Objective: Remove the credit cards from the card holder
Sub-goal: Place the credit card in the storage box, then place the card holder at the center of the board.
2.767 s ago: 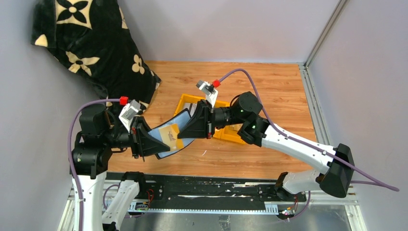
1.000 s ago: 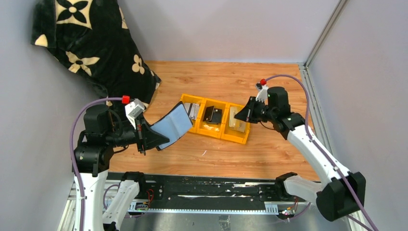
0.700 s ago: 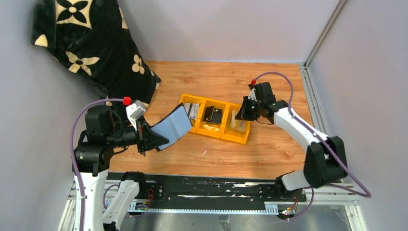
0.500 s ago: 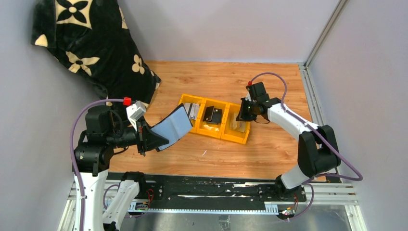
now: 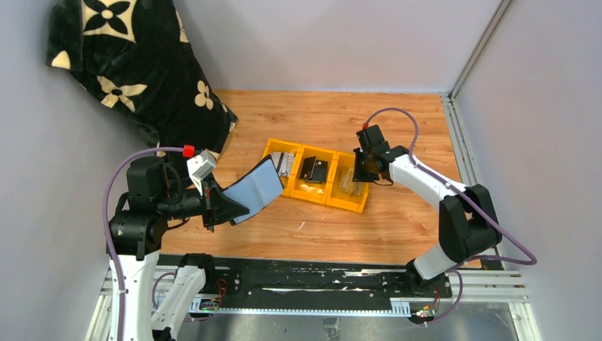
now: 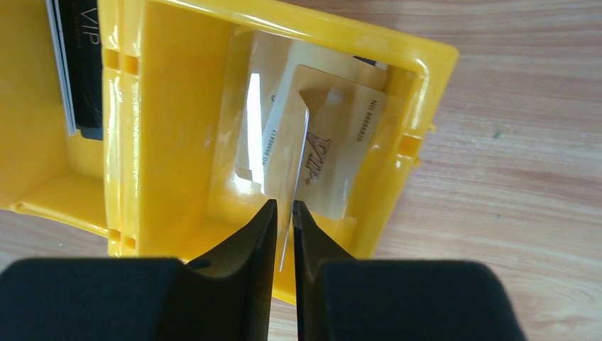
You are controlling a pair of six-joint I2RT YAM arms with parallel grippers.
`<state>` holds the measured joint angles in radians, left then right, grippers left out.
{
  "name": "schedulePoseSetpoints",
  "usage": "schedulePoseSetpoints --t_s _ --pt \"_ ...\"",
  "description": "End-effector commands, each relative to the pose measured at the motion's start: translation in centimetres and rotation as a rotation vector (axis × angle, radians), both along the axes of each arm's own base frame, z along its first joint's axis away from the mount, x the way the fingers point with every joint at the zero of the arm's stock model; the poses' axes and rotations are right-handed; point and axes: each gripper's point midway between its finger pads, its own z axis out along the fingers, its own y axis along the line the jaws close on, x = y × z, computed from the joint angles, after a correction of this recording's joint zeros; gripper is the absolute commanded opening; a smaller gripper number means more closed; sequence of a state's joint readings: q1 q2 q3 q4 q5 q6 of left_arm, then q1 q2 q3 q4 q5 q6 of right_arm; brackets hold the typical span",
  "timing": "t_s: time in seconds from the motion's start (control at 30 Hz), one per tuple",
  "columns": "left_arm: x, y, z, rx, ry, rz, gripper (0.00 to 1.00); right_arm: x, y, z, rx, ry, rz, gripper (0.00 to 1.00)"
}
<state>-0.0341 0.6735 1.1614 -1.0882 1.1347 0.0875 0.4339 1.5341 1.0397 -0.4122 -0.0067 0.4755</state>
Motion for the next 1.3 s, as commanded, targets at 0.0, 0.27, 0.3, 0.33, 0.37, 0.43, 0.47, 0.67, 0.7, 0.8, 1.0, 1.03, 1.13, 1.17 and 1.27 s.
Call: schedulePoseSetpoints --t_s 0.0,0.27,0.3,0.33,0.37,0.43,0.47,0.67,0.7,0.8,1.0,1.03,1.13,1.17,1.27 --pt "-0.1 0.0 0.5 0.010 -0.041 -0.010 0.00 0.2 -1.6 2.6 -0.083 -0.071 -0.051 0.17" --pt "0.1 0.0 -0.9 0.013 -0.014 -0.028 0.00 -0.9 1.9 13.6 0.136 -0.361 0.091 0.59" --pt "-0.1 -0.1 -1.0 0.006 -0.007 -0.039 0.00 -1.5 3.7 15.6 0.233 -0.405 0.172 0.69" --pt "-0.3 -0.3 -1.1 0.003 -0.001 -0.055 0.00 -2.3 5.5 17.8 0.332 -0.453 0.264 0.73" --pt "-0.5 -0.4 -1.3 0.006 0.006 -0.069 0.00 -3.5 7.3 19.9 0.435 -0.487 0.370 0.73" --pt "-0.7 -0.7 -1.9 0.028 0.016 -0.095 0.03 -6.3 10.0 24.0 0.605 -0.552 0.557 0.74" --pt "-0.7 -0.8 -2.3 0.049 0.023 -0.104 0.03 -8.2 11.5 26.0 0.678 -0.579 0.668 0.75" --pt "-1.5 -1.3 -4.8 0.164 -0.001 -0.194 0.05 -17.5 17.1 30.0 0.749 -0.706 1.156 0.79" --pt "-1.4 -1.1 -5.1 0.183 -0.008 -0.191 0.05 -18.4 17.5 30.0 0.753 -0.705 1.195 0.79" --pt "-1.4 -1.4 -5.3 0.196 0.005 -0.212 0.04 -20.1 18.4 29.5 0.771 -0.705 1.300 0.80" --pt "-1.0 -2.2 -4.8 0.209 0.019 -0.257 0.02 -19.9 20.7 26.0 0.641 -0.658 1.351 0.81" --pt "-0.9 -2.2 -4.7 0.215 0.017 -0.262 0.02 -19.5 20.9 25.4 0.623 -0.653 1.346 0.81" --pt "-1.0 -2.5 -4.1 0.234 -0.006 -0.290 0.02 -18.8 21.2 24.1 0.580 -0.656 1.353 0.82" --pt "-1.0 -2.5 -4.2 0.249 -0.004 -0.301 0.02 -19.0 21.2 23.8 0.585 -0.648 1.366 0.82" --pt "-0.5 -2.1 -4.8 0.320 -0.030 -0.318 0.02 -19.8 21.2 23.7 0.620 -0.618 1.388 0.68"
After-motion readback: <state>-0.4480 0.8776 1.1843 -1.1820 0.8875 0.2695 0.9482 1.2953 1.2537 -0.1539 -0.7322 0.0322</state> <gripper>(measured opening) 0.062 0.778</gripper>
